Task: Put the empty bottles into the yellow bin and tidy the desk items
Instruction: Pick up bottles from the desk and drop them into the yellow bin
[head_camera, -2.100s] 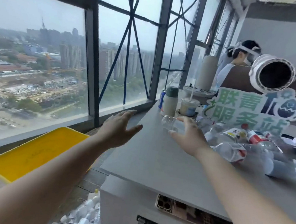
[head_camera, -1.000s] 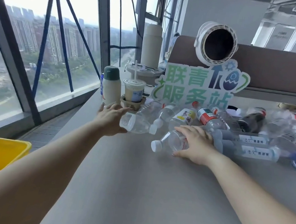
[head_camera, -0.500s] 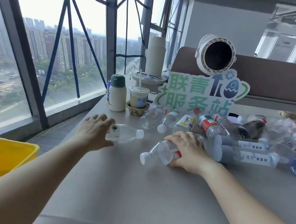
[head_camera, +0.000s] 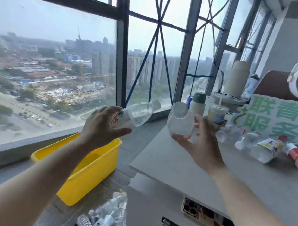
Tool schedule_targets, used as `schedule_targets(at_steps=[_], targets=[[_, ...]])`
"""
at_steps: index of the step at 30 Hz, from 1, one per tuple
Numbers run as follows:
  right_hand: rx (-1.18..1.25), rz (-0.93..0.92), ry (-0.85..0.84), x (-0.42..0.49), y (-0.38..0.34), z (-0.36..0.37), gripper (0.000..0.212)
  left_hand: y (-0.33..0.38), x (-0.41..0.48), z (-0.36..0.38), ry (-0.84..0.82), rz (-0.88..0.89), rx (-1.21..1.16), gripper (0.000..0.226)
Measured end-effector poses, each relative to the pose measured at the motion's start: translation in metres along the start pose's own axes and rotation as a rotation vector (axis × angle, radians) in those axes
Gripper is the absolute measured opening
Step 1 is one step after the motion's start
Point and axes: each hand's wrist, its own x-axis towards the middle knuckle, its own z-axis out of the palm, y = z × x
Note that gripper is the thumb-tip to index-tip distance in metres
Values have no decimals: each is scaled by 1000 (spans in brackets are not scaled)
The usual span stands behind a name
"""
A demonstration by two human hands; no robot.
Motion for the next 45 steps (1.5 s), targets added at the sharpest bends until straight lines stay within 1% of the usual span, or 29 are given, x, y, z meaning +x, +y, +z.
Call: schedule_targets(at_steps=[2, 5, 7, 9, 11, 14, 17, 21, 26, 30, 31, 32, 33, 34, 35, 36, 37, 41, 43, 45], targets=[[152, 8, 11, 12, -31, 24, 67, -20, -9, -31, 60, -60, -32, 90], [320, 2, -39, 31, -66, 66, 69, -53, -15, -66, 137, -135, -98, 87], [386, -19, -72, 42, -84, 99, 74, -75, -18, -84, 184, -162, -94, 86], [434, -39, -90, 51, -99, 133, 77, -99, -20, -95, 225, -196, -92, 81], [485, -52, -99, 59, -111, 170, 76, -128, -18, -100, 263, -242, -106, 74], [561, -23, -106, 75, -124, 229, 70, -177, -7, -101, 309, -297, -127, 71], [580, -6, -73, 93, -130, 278, 67, -216, 11, -98, 336, -323, -144, 67], [607, 20, -71, 116, -133, 325, 66, -252, 37, -91, 316, -315, -155, 66], [583, -6, -40, 142, -133, 358, 67, -277, 73, -85, 298, -307, -184, 69], [548, -24, 4, 176, -129, 391, 69, -290, 119, -83, 324, -273, -203, 71], [506, -21, -42, 187, -124, 404, 73, -302, 132, -80, 280, -280, -149, 74], [441, 19, -149, 198, -114, 419, 80, -315, 145, -78, 176, -329, -43, 80], [337, 117, -323, 205, -102, 434, 88, -332, 153, -74, 39, -428, 79, 89], [213, 272, -532, 208, -89, 447, 96, -348, 156, -69, -94, -546, 178, 97], [99, 439, -715, 207, -75, 456, 104, -364, 154, -64, -188, -637, 238, 103], [21, 548, -832, 203, -63, 462, 107, -376, 150, -59, -246, -676, 274, 105], [-16, 580, -877, 198, -56, 463, 107, -385, 145, -56, -281, -673, 289, 104], [-59, 535, -889, 185, -47, 457, 96, -395, 125, -53, -319, -626, 244, 93], [-60, 510, -883, 184, -47, 451, 92, -388, 122, -54, -330, -590, 188, 88], [-36, 470, -846, 182, -49, 441, 86, -371, 119, -56, -314, -518, 125, 85]])
